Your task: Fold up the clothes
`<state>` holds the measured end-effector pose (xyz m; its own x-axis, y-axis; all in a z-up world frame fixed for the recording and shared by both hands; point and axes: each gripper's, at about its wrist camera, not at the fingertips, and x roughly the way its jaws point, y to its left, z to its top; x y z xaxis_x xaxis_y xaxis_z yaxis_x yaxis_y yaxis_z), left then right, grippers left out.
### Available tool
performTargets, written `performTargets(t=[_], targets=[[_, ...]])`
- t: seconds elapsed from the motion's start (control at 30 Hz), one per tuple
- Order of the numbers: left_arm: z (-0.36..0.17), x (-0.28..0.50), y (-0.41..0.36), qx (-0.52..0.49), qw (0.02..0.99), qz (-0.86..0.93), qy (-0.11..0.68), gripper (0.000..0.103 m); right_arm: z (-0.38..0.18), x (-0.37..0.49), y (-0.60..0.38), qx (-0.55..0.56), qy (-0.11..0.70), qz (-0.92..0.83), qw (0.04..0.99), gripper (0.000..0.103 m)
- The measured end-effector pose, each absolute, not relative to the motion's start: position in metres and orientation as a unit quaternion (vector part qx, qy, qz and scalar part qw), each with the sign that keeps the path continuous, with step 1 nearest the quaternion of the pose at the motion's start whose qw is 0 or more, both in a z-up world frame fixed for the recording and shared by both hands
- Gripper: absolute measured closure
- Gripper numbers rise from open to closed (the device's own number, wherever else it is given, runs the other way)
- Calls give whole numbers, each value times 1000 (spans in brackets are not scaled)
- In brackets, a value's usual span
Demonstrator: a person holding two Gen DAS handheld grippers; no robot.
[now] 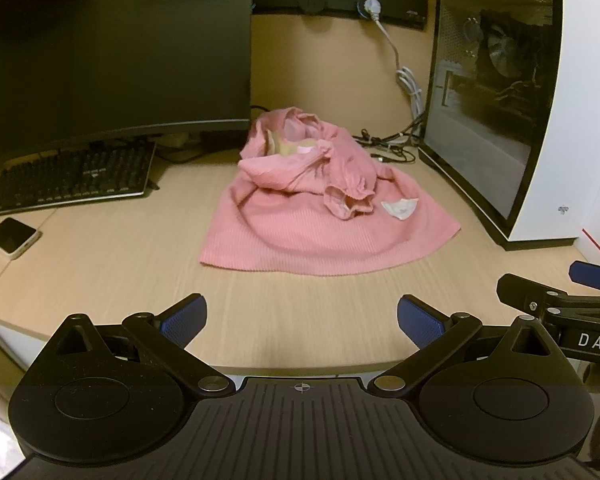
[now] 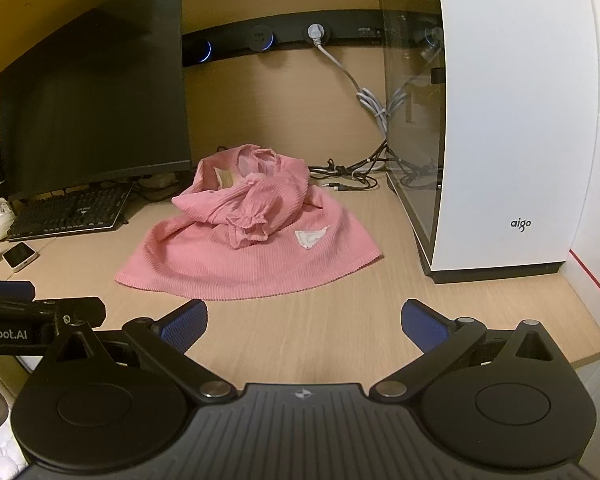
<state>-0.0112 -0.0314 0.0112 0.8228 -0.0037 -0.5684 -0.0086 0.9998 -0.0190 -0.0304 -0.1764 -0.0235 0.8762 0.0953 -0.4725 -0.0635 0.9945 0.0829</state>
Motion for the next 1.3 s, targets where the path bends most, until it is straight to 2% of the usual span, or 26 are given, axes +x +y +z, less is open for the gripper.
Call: performTargets(t=[1.3], targets=[[3, -4, -28, -21, 949, -1, 315, 0, -26, -25, -175, 27, 258, 41, 965, 0]])
